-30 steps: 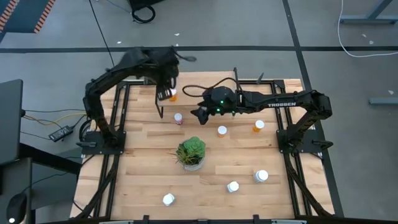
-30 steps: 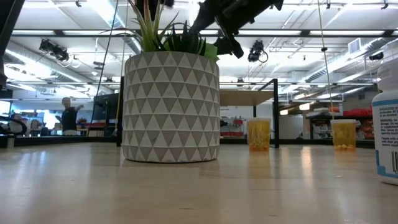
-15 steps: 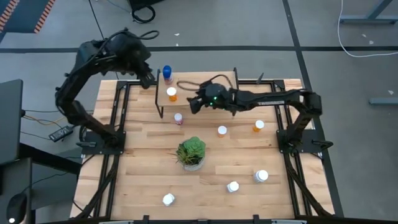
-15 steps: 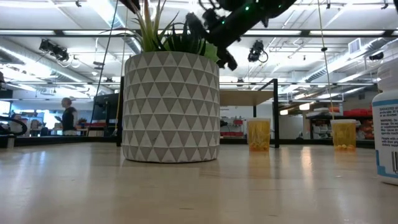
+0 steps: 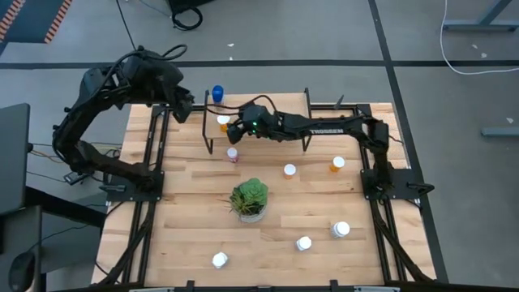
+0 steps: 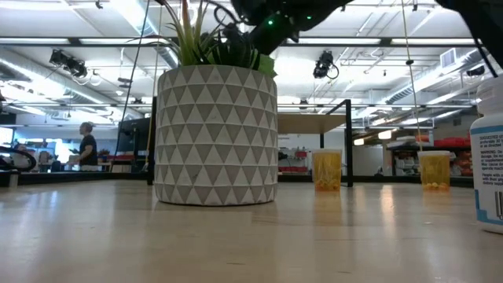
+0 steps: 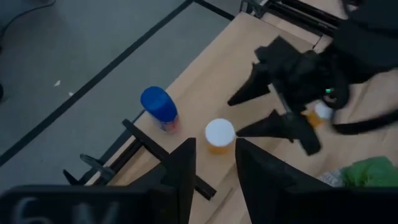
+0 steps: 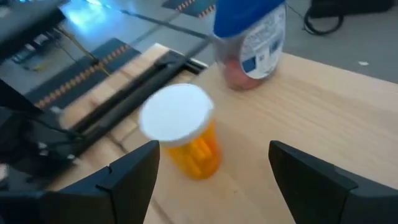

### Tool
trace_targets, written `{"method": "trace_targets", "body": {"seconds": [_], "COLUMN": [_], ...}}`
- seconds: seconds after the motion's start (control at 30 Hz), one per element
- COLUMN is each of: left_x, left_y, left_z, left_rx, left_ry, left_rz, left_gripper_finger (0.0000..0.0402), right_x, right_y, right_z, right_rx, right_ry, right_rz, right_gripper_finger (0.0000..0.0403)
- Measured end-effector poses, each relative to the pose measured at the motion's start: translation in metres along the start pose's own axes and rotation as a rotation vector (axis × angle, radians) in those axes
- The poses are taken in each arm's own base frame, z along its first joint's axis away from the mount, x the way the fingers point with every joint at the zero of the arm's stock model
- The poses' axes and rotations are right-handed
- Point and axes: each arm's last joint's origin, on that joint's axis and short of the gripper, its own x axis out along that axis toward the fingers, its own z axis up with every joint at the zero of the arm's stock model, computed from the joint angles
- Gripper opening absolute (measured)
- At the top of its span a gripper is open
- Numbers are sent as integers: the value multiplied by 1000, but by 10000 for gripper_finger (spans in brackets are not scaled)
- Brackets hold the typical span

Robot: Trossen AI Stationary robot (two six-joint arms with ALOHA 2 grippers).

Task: Pick and place medicine bottles onto shelf by color
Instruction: Put the bottom orange pill bottle on the shelf

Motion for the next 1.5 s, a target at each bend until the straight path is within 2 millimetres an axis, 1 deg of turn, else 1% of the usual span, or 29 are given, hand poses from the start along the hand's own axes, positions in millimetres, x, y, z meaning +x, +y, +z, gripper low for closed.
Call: {"method": "trace_targets", "body": {"seconds": [0.07,0.23,0.4,0.53,0.67,0.77,0.83,0.9,1.2,1.5], "left_x": [-4,-12,-13,-13,-13,-13,-13,-13,-13,-13], "left_y": [0,2,2,2,2,2,2,2,2,2], "left_z": [-3,-6,-6,-5,-4,-4,-4,-4,-4,-4], "left_rx": [-1,-3,5,7,5,4,5,4,2,2], "left_ry": [7,-16,-19,-28,-34,-34,-33,-33,-33,-33], "left_rz": [0,-2,-2,-3,-4,-4,-4,-4,-3,-3], "left_gripper_finger": [116,112,114,111,110,111,111,110,106,103], "right_x": [1,-7,-6,-2,3,9,14,16,12,10], "right_y": [-1,-4,-10,-21,-32,-35,-34,-33,-18,-4], "right_z": [4,5,7,14,24,24,20,15,13,2], "right_rx": [-8,-46,-64,-7,7,2,-14,-31,-13,-25], "right_ry": [32,107,93,52,21,45,60,97,72,84], "right_rz": [-30,-85,-151,-205,-193,-134,-109,-96,-39,-15], "right_gripper_finger": [310,310,310,310,310,310,310,310,310,310]}}
